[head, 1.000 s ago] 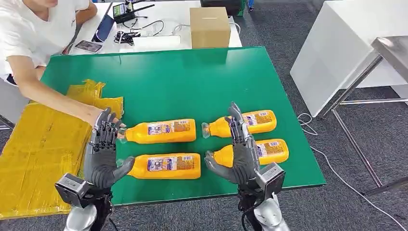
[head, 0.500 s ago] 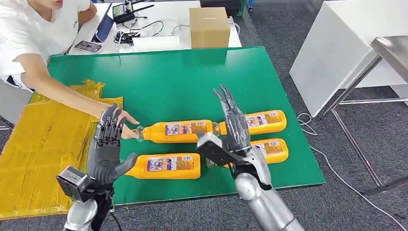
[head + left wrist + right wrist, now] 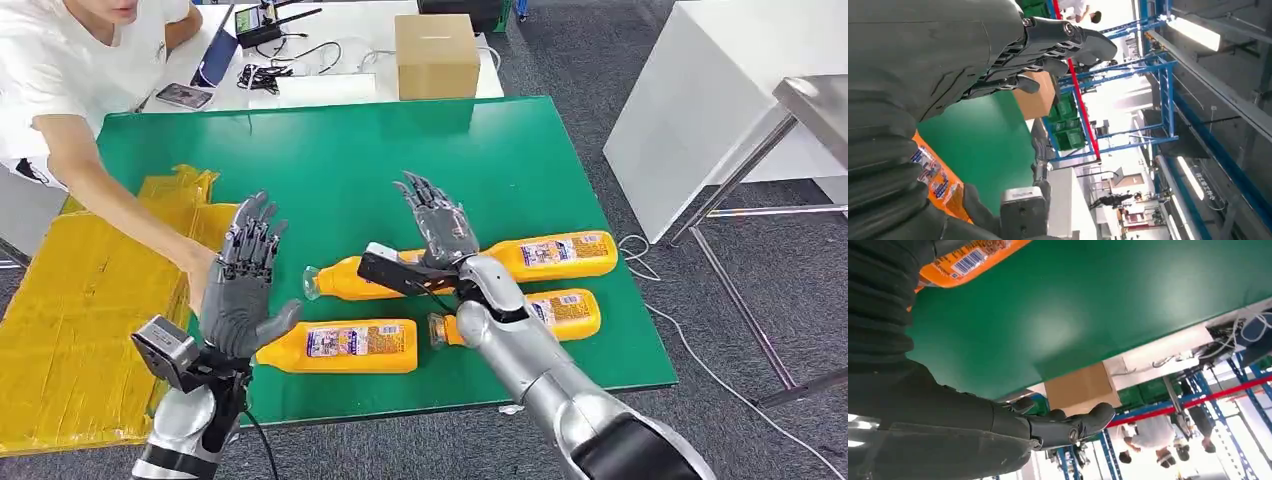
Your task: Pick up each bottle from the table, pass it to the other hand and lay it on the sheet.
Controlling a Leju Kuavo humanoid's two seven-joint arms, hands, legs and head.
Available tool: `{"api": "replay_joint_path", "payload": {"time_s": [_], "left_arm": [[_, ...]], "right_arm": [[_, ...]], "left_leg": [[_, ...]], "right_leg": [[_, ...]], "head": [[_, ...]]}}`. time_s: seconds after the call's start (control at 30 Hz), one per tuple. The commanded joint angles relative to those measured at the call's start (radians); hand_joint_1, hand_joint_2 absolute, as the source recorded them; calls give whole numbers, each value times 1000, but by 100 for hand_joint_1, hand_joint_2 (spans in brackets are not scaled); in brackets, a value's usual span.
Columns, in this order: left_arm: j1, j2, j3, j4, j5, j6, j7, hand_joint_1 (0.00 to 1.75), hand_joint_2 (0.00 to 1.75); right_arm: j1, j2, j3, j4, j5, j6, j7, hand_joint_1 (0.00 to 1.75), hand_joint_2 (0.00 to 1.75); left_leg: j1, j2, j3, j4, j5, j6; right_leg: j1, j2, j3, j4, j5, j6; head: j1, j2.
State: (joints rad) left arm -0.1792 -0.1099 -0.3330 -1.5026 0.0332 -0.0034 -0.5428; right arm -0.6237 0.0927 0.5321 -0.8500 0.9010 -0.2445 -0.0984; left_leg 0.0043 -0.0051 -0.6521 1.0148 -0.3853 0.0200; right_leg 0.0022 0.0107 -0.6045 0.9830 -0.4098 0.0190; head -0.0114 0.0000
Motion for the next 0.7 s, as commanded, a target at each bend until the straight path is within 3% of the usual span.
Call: {"api": "replay_joint_path", "payload": {"time_s": [0.03, 0.23, 0.37, 0.7], "left_arm": [[-69, 8, -36, 100, 24, -27, 1, 0, 175], [-134, -9, -82, 162, 50, -48, -9, 0, 175], [-149, -15, -94, 195, 60, -44, -5, 0, 175], [-166, -24, -102, 230, 69, -43, -8, 0, 175]], "right_arm": [[-136, 28, 101, 245, 31, 106, -9, 0, 175], [-235, 116, 190, 493, 76, 265, -7, 0, 175], [-233, 124, 217, 550, 84, 368, 27, 0, 175], [-218, 92, 205, 572, 59, 421, 32, 0, 175]], "left_leg": [[0, 0, 3, 0, -1, -1], [0, 1, 3, 0, 0, -1], [0, -1, 4, -1, 0, -1], [0, -3, 5, -1, -1, -1]], "right_leg": [[0, -1, 3, 0, -1, 0], [0, -1, 2, 0, -1, 0], [0, -2, 4, 0, -1, 0], [0, -5, 6, 0, -2, 1]], "head": [[0, 0], [0, 0], [0, 0], [0, 0]]}}
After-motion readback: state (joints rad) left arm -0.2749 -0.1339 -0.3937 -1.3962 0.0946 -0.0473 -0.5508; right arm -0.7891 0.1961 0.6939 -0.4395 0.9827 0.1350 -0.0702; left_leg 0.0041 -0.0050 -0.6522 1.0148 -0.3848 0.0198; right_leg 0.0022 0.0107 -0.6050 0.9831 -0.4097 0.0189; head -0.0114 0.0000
